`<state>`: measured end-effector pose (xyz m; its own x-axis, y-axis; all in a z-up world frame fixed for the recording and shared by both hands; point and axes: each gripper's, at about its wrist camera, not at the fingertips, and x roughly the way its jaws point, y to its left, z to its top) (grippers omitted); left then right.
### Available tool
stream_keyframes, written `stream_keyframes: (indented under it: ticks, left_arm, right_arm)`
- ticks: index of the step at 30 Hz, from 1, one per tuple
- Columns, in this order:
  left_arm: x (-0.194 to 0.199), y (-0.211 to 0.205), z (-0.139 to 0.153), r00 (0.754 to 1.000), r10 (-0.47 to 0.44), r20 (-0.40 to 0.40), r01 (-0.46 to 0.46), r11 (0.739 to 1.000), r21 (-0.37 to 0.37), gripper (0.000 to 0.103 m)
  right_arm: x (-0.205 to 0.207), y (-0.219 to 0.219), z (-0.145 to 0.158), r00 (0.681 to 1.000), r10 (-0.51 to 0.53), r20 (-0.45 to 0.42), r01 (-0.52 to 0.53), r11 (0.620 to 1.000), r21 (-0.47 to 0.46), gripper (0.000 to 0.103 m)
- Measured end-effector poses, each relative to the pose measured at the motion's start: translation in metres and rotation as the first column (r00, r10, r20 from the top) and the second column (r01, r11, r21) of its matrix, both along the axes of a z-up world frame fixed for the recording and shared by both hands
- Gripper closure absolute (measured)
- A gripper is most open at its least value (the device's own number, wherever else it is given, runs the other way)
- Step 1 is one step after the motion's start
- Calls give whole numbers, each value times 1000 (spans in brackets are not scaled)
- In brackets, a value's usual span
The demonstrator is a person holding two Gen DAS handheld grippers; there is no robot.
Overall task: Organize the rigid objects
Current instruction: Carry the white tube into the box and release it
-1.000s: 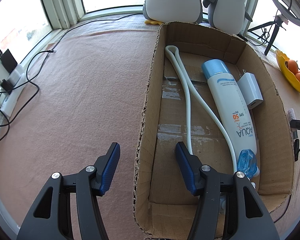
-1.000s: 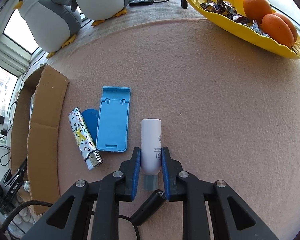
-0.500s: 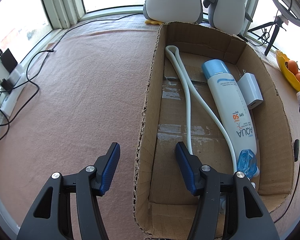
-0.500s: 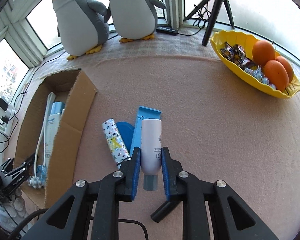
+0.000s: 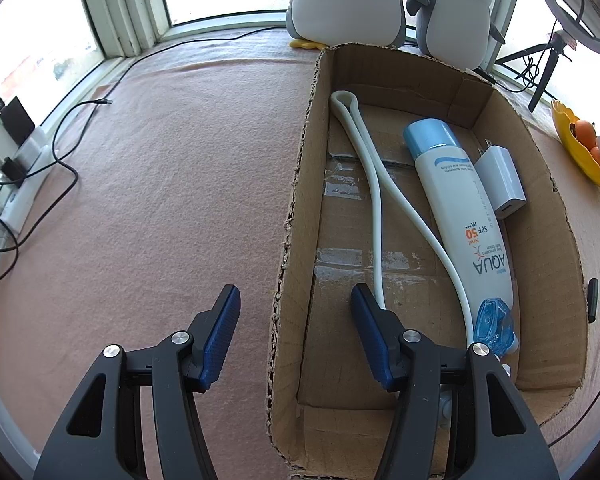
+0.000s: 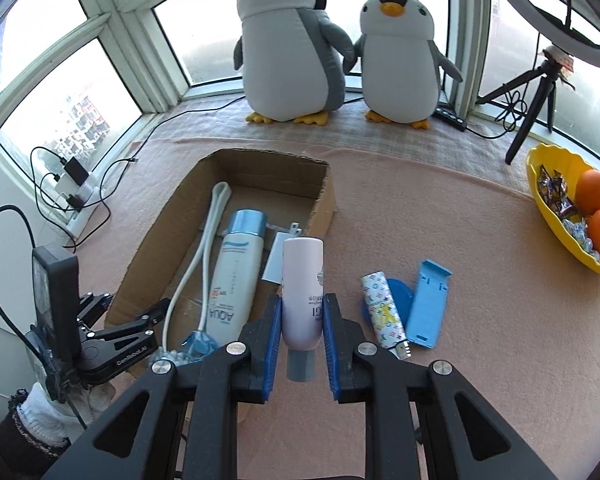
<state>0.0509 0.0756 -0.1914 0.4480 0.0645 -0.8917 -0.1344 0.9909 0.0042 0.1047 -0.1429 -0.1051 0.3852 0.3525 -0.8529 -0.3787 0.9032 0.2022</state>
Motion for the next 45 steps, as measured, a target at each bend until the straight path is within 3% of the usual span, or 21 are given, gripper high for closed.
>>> stream_keyframes:
  ticks: [15,31,36,45]
  left_arm:
    - [0,0,0,1000,1,0,-1,1000,-1,45]
    - [0,0,0,1000,0,0,0,1000,0,45]
    - [0,0,1,1000,0,1,0,1000,2,45]
    - [-1,0,1,1000,0,1,0,1000,2,45]
  right_arm:
    - [-20,67,-25,987,143,-79,-141,990,32,85]
    - [-26,80,-38,978,180,-103,-178,984,27,84]
    - [-29,82,-34,980,188,-71,-187,982,19,70]
    - [-32,78,-31,979,193,-61,-192,981,30,69]
